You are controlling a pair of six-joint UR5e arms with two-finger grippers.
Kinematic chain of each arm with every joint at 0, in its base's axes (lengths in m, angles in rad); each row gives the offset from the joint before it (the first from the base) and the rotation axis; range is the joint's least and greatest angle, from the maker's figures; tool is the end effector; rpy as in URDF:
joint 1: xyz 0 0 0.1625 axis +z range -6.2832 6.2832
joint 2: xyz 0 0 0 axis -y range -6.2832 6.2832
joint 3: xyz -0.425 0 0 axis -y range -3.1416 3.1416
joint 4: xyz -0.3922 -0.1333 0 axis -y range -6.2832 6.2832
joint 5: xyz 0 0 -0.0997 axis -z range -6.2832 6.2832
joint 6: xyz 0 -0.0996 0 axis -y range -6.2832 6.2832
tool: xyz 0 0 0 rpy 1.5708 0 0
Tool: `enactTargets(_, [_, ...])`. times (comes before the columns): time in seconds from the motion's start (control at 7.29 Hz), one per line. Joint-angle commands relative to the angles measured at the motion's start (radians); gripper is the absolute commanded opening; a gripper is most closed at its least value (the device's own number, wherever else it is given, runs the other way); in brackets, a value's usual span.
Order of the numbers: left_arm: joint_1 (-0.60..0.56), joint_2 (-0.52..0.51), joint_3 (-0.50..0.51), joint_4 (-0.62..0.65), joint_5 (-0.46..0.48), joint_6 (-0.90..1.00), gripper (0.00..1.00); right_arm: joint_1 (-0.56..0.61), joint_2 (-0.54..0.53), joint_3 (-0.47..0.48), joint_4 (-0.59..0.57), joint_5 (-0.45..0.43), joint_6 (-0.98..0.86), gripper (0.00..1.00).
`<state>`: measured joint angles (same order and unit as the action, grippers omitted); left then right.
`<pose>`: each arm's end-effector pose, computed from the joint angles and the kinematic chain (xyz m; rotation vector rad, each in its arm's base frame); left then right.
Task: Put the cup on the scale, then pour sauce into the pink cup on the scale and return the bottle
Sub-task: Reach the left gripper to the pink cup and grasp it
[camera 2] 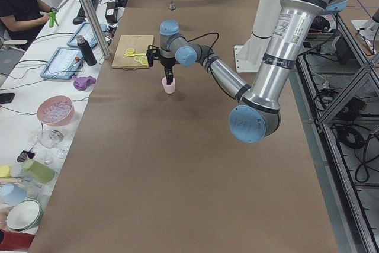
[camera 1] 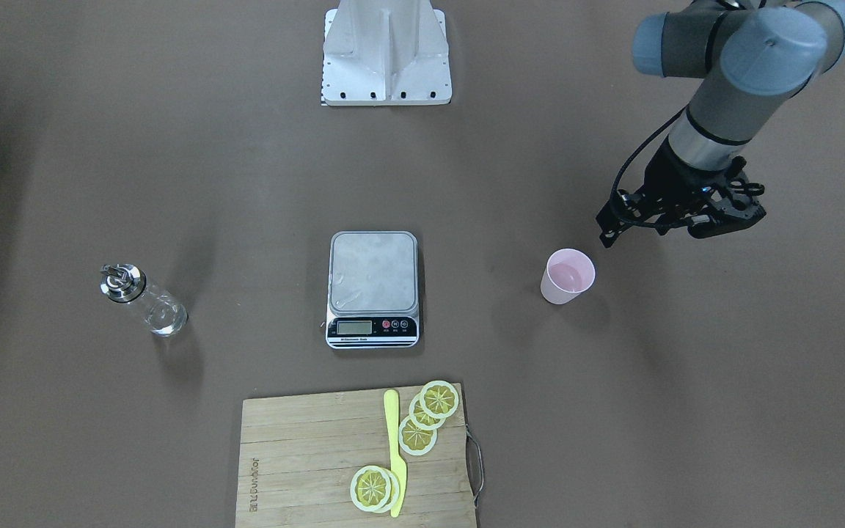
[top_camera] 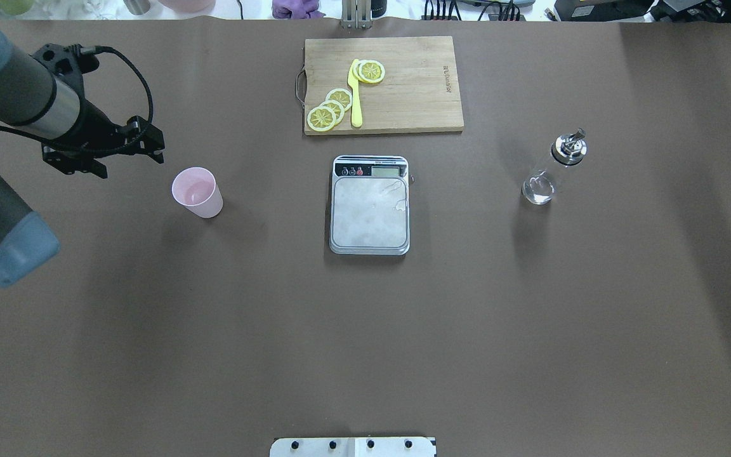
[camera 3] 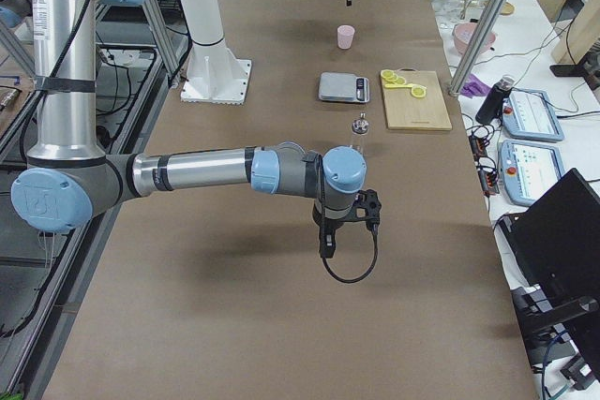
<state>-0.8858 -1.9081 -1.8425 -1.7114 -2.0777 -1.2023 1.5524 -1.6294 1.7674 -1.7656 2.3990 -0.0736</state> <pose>0.3104 -0.5142 0.3350 0.0395 0.8790 -0.2938 0.0515 -0.4603 0.6057 -0.0306 -0.8293 -0.0631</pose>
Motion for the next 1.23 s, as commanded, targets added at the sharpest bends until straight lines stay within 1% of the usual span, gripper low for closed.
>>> enactTargets(0.0, [0.044,-0.012,0.074,-0.065,0.036,-0.026,0.98,0.0,-0.001,0.001,0.0,0.0,0.002,1.0])
enactTargets(0.27, [0.057,-0.04,0.123,-0.065,0.036,-0.028,0.97,0.0,0.002,0.001,0.0,-0.001,0.002,1.0])
enactTargets(0.55, [0.09,-0.061,0.157,-0.074,0.061,-0.025,0.96,0.0,0.002,0.001,0.0,-0.001,0.002,1.0])
enactTargets(0.69, [0.091,-0.061,0.157,-0.077,0.061,-0.022,0.86,0.0,0.002,0.001,0.0,-0.001,0.003,1.0])
enactTargets(0.96, [0.096,-0.063,0.172,-0.077,0.061,-0.02,0.6,0.0,0.0,0.001,0.0,-0.001,0.002,1.0])
enactTargets(1.1, [0.096,-0.072,0.175,-0.074,0.056,-0.02,0.58,0.0,0.002,0.001,0.0,-0.001,0.003,1.0])
